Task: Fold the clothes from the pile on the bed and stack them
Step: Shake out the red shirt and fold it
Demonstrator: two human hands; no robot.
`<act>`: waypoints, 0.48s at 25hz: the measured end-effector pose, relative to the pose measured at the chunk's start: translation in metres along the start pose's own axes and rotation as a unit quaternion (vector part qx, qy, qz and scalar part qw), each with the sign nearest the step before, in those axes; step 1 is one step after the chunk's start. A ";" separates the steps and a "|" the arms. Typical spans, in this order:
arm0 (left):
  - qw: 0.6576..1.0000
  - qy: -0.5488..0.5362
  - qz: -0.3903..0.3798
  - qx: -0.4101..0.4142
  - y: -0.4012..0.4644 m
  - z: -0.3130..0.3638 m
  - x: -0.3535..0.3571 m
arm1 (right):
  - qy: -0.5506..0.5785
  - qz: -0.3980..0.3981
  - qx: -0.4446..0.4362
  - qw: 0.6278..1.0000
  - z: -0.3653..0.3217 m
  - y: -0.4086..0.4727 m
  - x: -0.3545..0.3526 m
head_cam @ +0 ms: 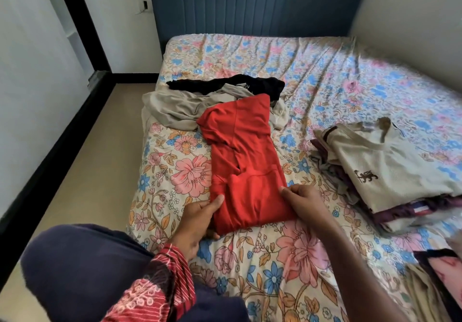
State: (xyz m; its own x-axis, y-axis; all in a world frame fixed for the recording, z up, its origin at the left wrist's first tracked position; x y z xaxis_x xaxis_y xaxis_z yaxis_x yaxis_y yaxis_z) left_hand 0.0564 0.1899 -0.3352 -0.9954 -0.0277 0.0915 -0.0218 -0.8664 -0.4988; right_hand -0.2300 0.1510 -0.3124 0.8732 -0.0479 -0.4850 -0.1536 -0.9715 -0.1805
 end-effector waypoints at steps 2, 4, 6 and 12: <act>0.999 0.015 0.024 0.014 -0.001 0.002 0.000 | 0.011 0.005 0.021 1.000 -0.002 0.001 -0.001; 0.994 0.071 0.075 0.046 0.001 0.001 0.003 | -0.037 0.017 0.023 0.999 -0.010 0.002 0.002; 0.977 0.118 0.140 0.111 0.001 0.006 0.005 | -0.159 0.069 0.017 0.985 -0.018 0.004 0.005; 0.941 0.167 0.183 0.229 0.012 0.030 -0.008 | -0.182 0.213 -0.006 0.960 -0.011 -0.007 -0.002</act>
State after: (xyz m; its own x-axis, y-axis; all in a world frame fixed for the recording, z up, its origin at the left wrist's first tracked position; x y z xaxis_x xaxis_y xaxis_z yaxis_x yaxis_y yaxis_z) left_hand 0.0671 0.1645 -0.3159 -0.9034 -0.2748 -0.3291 0.2955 -0.9552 -0.0138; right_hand -0.2258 0.1550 -0.3003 0.5120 -0.3594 -0.7802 -0.4543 -0.8841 0.1091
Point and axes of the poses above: each hand's wrist, its own y-axis towards the middle knuckle, its own x-axis out of the palm, z = x × y, the point moved 8 cm from there along y, towards the middle knuckle, and after that the axes turned 1 degree about -x, right-handed, at the moved point
